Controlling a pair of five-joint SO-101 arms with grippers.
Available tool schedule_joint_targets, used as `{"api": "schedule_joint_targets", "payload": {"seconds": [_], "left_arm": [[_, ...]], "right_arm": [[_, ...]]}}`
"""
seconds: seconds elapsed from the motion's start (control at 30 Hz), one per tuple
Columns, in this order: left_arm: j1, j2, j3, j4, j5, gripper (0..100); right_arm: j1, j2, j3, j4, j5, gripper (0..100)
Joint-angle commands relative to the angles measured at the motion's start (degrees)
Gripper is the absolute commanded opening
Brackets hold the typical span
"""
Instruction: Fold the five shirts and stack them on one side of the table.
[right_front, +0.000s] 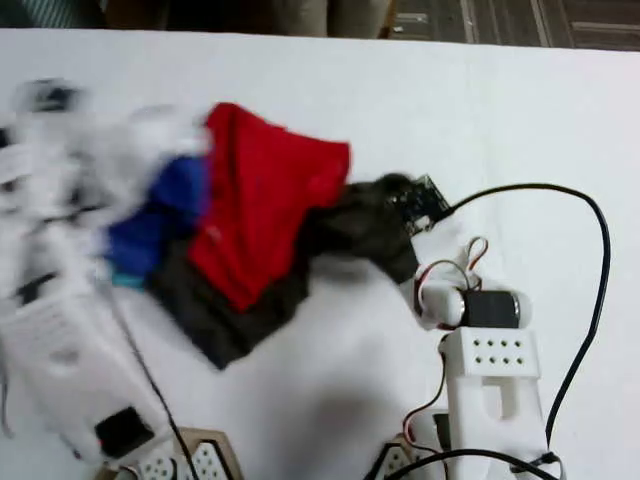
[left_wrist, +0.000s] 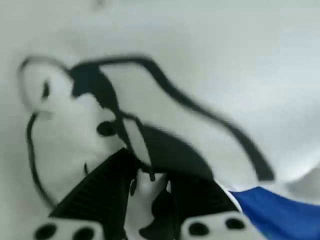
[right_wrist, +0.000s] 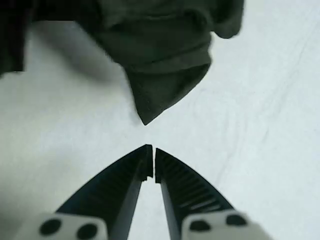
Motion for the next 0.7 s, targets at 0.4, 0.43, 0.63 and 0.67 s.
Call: {"api": "schedule_joint_targets", "payload": {"seconds": [0.4, 0.43, 0.63, 0.67], "left_arm": [[-27.6, -1.3, -39.5, 7.1, -9.9, 8], [-26.5, -1.2, -39.4, 9.5, -10.7, 14], [-16.9, -2.0, -39.5, 19.4, -7.7, 33], [-15.2, -2.5, -39.6, 19.4, -6.5, 33]], "right_arm": [[-0.4, -1.1, -0.3, -0.8, 0.4, 2.1], [-0.4, -1.1, -0.3, -0.8, 0.4, 2.1], [-0.5, -1.0, -0.3, -0.8, 0.4, 2.1], [-0.6, -1.0, -0.3, -0.8, 0.4, 2.1]]}}
